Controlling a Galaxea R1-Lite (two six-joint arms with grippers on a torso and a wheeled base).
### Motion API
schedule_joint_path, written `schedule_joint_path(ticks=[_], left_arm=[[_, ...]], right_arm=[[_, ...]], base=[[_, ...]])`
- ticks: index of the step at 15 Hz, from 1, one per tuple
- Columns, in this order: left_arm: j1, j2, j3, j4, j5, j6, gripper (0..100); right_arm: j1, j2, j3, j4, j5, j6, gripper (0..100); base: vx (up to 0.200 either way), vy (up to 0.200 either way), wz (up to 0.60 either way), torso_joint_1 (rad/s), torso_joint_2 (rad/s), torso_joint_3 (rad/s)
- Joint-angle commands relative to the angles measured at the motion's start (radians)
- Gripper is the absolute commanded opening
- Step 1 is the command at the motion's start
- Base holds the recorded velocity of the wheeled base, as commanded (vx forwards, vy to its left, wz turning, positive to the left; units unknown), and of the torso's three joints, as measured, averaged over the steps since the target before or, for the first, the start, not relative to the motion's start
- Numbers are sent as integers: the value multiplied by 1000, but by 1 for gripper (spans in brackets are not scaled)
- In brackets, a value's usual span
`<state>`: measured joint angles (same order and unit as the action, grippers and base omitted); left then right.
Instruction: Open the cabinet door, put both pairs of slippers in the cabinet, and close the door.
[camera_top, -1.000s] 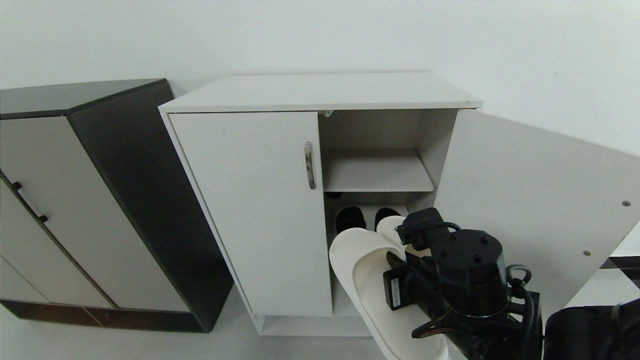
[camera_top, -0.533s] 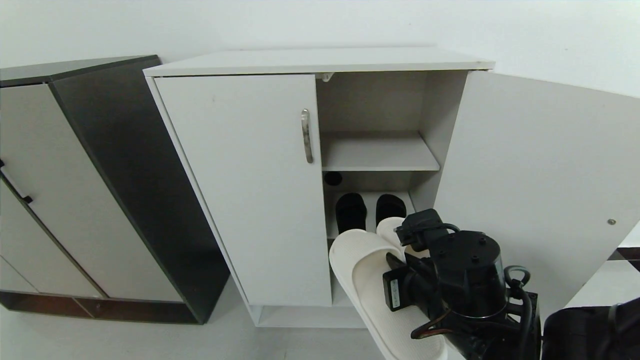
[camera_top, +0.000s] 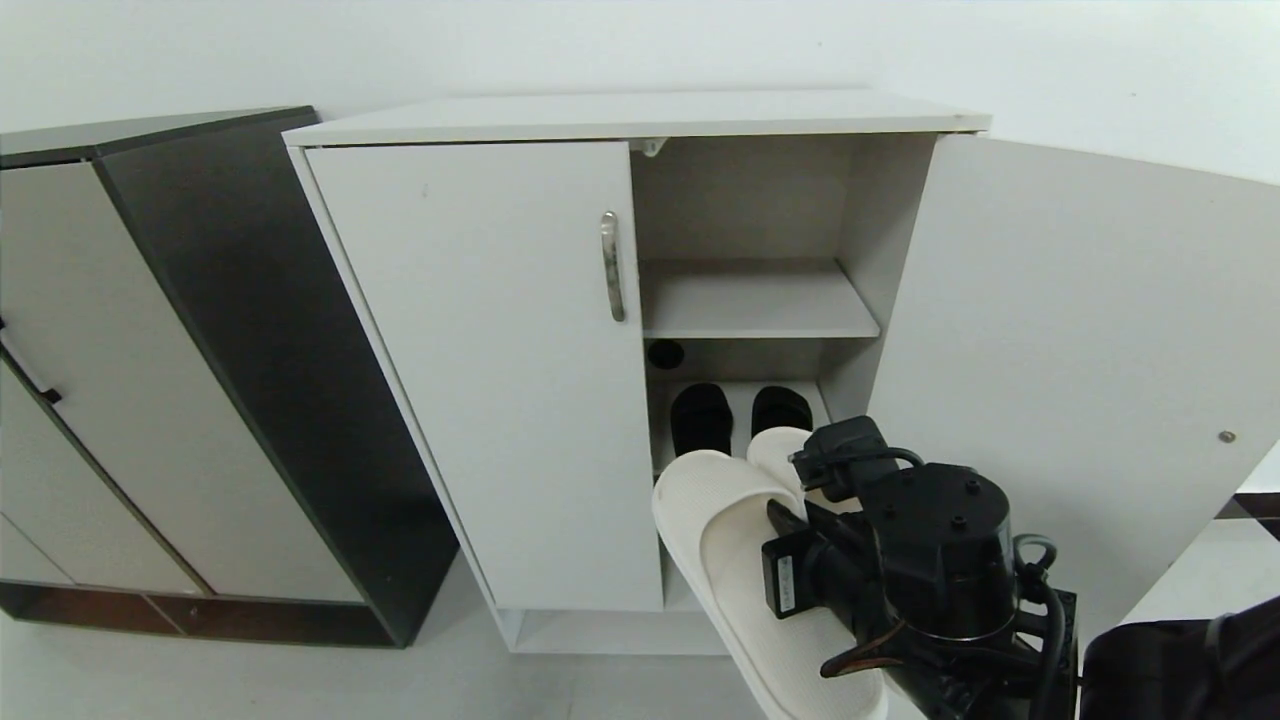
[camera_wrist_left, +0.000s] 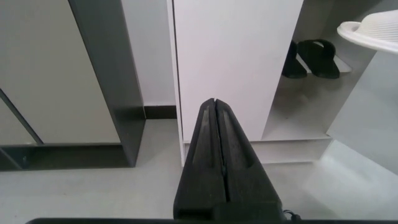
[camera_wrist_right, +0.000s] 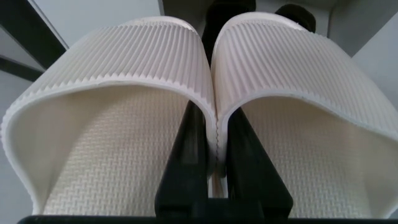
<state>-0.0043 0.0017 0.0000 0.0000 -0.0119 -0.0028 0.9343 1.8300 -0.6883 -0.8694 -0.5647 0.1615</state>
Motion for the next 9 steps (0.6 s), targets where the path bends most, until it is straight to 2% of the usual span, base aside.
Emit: schedule_joint_path(ticks=[1, 6, 8, 9], left_arm=[[0, 0, 0, 0, 0, 0, 0], [0, 0, 0, 0, 0, 0, 0], [0, 0, 0, -2, 1, 0, 0], [0, 0, 0, -2, 1, 0, 0]], right_arm=[[1, 5, 9, -11, 2, -2, 0], [3, 6, 7, -28, 37, -11, 0], [11, 8, -53, -8, 20, -16, 0], [12, 23, -112, 59, -12, -2, 0]], base=[[0, 0, 0, 0, 0, 0], [0, 0, 0, 0, 0, 0], [0, 0, 0, 0, 0, 0], [0, 0, 0, 0, 0, 0]])
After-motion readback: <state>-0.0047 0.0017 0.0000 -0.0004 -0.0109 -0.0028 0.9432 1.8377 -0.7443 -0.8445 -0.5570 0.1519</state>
